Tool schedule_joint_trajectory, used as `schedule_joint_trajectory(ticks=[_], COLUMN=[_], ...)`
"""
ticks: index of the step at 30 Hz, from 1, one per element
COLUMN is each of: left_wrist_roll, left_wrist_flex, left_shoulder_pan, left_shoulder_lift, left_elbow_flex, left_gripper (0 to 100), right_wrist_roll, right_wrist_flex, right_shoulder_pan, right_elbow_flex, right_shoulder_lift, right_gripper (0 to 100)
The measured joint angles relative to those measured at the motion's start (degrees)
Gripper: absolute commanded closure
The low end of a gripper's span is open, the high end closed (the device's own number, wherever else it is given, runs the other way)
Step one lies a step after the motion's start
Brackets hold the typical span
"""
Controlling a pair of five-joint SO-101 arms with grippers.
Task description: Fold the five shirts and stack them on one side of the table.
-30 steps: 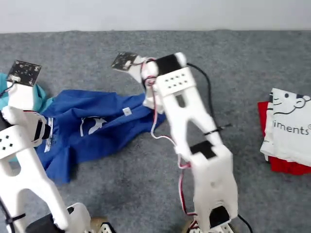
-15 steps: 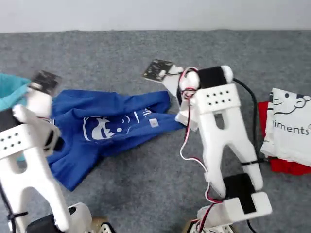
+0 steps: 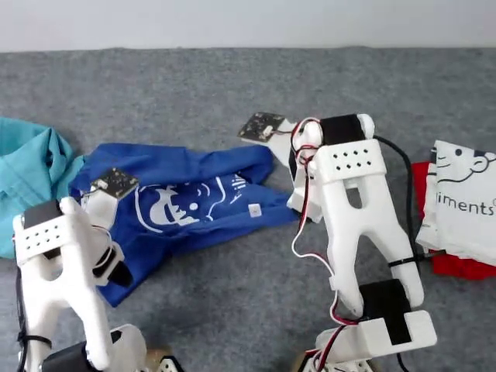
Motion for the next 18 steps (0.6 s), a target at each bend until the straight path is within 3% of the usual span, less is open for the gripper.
schedule_joint_trajectory(ticks=[18], left_wrist_roll=[-1.05], left_wrist_flex=[-6.42], left_shoulder_pan=[-4.57], left_shoulder_lift=[0.00], left_elbow_flex=[4.13], left_gripper=[77], right_wrist_roll=[-1.14], right_wrist_flex=[-0.35], right_shoulder_pan=[0.26], right_elbow_flex=[0.00], right_shoulder_lift=[0.70], right_gripper=[98.8])
